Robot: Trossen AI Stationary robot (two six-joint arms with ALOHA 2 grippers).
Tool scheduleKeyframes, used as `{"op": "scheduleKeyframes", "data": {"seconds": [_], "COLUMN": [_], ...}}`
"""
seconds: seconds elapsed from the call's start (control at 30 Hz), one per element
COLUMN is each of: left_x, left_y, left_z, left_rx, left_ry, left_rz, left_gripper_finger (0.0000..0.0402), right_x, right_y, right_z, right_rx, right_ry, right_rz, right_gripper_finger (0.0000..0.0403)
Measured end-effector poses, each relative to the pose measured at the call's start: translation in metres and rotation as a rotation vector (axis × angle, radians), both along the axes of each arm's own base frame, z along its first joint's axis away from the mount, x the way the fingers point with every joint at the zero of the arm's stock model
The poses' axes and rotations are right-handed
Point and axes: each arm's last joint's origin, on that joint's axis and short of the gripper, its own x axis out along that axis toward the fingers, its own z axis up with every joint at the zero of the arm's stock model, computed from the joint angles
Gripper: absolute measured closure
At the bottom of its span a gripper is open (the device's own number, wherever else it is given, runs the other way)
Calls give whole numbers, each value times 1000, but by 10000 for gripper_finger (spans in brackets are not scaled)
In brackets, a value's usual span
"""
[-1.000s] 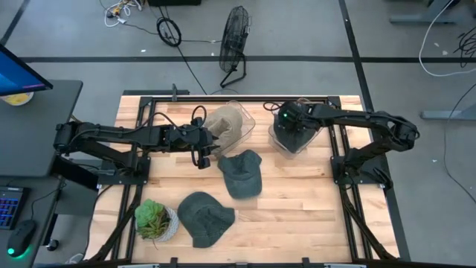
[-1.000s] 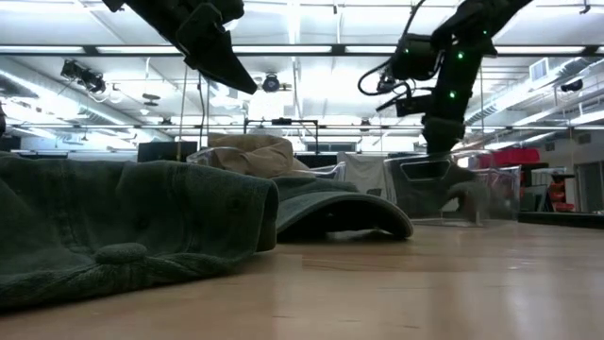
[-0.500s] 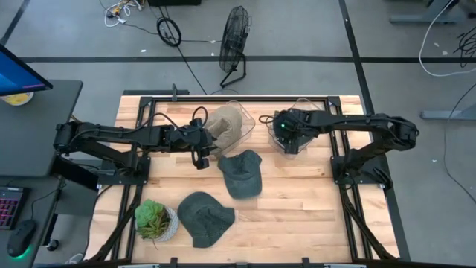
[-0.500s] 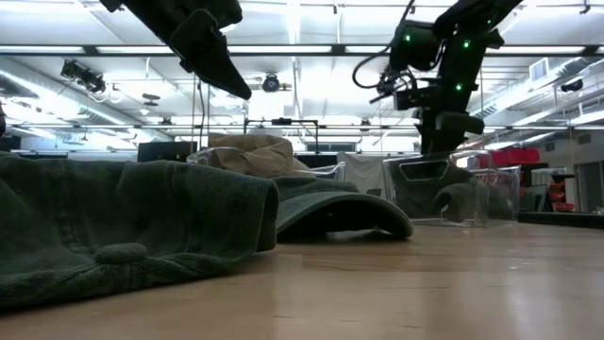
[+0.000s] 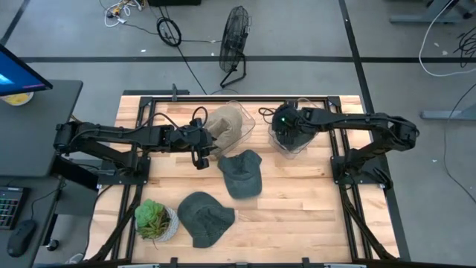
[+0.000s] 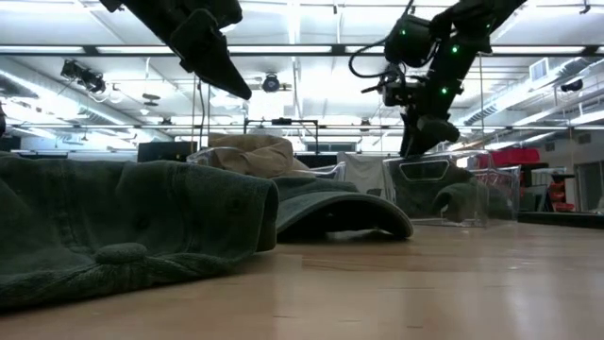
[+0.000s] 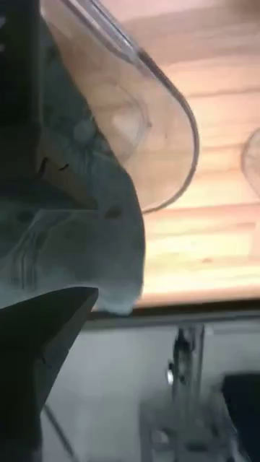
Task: Pick & Place hat
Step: Put the top right black cap into the right transparent bin
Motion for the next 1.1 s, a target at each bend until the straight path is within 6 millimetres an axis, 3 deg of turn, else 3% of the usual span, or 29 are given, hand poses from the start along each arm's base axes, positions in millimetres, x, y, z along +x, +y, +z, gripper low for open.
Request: {"op": "scheduleKeyframes", "data": {"seconds": [0.3, 0.4, 0.5, 0.63, 0.87, 1.1], "left_x": [1, 3, 9, 23, 38, 40], "left_y": [0, -1, -1, -2, -1, -1], "left_z": [2, 3, 0, -15, -42, -45], "left_rx": [-28, -65, -105, -126, -133, -135], "left_ry": [-37, -73, -91, -64, 21, 29], "left_rz": [20, 34, 25, 12, 22, 24], "left_gripper_finger": [262, 262, 262, 262, 262, 262], "right_x": [-13, -17, -18, -18, -20, -31], "right_y": [-24, -25, -23, -18, 4, 28], "right_z": [-13, -20, -23, -22, 1, 13], "right_rx": [-3, 5, 22, 29, -47, 10], "right_ry": [-22, -9, 0, 18, 68, 77], "right_rz": [-107, -119, -132, -119, -77, 63], "right_gripper_finger": [227, 253, 309, 389, 388, 394]}}
